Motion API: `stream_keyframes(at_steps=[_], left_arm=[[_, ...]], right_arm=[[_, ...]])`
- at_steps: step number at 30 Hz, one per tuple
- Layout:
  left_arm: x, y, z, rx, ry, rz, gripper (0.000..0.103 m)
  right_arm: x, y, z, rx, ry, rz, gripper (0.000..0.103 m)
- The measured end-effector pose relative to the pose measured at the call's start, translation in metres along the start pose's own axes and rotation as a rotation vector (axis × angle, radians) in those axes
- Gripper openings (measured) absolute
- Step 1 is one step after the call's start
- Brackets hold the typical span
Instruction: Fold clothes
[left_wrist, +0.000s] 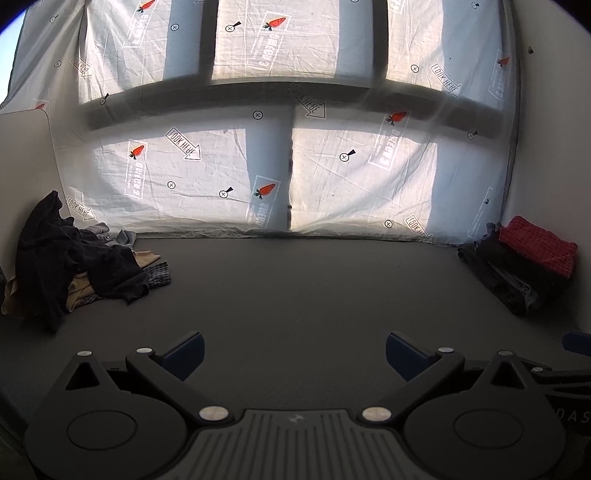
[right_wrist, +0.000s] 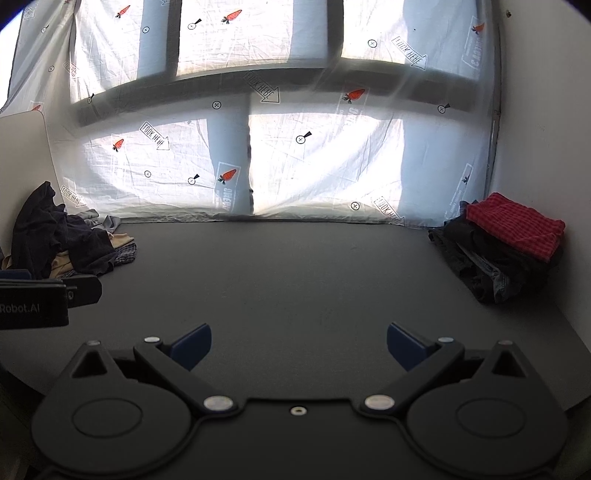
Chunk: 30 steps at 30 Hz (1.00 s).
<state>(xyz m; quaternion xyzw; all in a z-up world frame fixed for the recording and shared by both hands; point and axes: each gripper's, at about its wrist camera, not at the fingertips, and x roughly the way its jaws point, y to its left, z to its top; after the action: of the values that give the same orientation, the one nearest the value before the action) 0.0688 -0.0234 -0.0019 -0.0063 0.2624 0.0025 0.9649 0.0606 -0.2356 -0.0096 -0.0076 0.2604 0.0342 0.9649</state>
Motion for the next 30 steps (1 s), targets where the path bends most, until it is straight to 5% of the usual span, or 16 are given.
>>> stream_keyframes(at_steps=[10, 17, 30], left_arm=[[0.075, -0.017, 0.061, -0.045, 0.086, 0.107, 0.103], [0.119, -0.006, 0.069, -0.092, 0.187, 0.187, 0.103], [0.202, 0.119, 0.091, -0.150, 0.308, 0.223, 0.103]], right_arm=[[0.088, -0.022, 0.065, -0.017, -0.005, 0.083, 0.103], [0.156, -0.021, 0.083, -0.015, 0.075, 0.131, 0.103], [0.264, 0.083, 0.116, -0.039, 0.193, 0.154, 0.103]])
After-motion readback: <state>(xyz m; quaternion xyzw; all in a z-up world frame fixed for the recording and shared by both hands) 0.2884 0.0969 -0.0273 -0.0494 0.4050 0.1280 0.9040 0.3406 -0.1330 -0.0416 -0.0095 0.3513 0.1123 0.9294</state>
